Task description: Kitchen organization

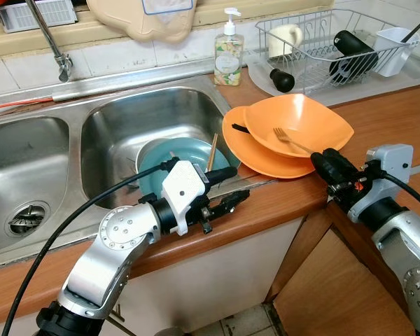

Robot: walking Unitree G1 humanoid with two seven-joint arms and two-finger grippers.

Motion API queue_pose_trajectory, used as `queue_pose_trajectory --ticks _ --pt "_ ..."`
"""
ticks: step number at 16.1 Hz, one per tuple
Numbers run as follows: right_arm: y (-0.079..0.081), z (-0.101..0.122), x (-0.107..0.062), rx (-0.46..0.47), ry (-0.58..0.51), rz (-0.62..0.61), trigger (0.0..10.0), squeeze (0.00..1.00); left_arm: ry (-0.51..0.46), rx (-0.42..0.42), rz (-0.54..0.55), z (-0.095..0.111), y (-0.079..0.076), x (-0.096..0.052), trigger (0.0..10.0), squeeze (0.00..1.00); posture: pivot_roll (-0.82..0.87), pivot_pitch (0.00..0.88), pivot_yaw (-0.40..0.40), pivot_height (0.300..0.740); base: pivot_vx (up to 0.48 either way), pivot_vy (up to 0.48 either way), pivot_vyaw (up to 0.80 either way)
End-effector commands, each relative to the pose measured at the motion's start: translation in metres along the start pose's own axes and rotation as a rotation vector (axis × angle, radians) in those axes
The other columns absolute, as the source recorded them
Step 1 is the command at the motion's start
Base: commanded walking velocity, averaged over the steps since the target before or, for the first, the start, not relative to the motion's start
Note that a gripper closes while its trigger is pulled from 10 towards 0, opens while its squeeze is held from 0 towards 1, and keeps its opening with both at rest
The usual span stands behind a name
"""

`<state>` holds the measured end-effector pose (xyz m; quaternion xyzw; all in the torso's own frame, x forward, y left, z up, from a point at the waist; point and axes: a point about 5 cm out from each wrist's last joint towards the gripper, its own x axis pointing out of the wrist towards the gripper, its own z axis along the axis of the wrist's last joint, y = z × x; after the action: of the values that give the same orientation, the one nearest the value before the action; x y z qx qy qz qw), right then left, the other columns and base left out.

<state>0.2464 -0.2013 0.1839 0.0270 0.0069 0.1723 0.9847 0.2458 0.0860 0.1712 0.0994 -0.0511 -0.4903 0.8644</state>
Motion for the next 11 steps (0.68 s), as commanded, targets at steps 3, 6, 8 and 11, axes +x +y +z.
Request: queue_pose_trajectory --ticks 3,6,8,11 --pt "0.016 0.032 0.003 -0.017 -0.113 0.134 0.0 0.00 -0.015 0.218 -0.004 0.017 0.010 0.014 10.0 0.00 -0.04 0.000 0.068 0.740 0.000 0.000 0.00" --pt "0.034 0.038 0.003 -0.039 -0.105 0.260 0.0 0.00 0.007 0.361 0.029 0.020 0.018 0.024 10.0 0.00 -0.05 0.000 0.070 0.740 0.000 0.000 0.00" --pt "0.038 0.039 0.003 -0.046 -0.096 0.297 0.0 0.00 0.012 0.415 0.064 0.021 0.022 0.027 10.0 0.00 -0.05 0.000 0.070 0.740 0.000 0.000 0.00" --pt "0.052 0.039 0.000 -0.052 -0.059 0.400 0.0 0.00 0.038 0.512 0.093 0.019 0.029 0.030 4.2 0.00 -0.04 0.000 0.068 0.740 0.000 0.000 0.00"
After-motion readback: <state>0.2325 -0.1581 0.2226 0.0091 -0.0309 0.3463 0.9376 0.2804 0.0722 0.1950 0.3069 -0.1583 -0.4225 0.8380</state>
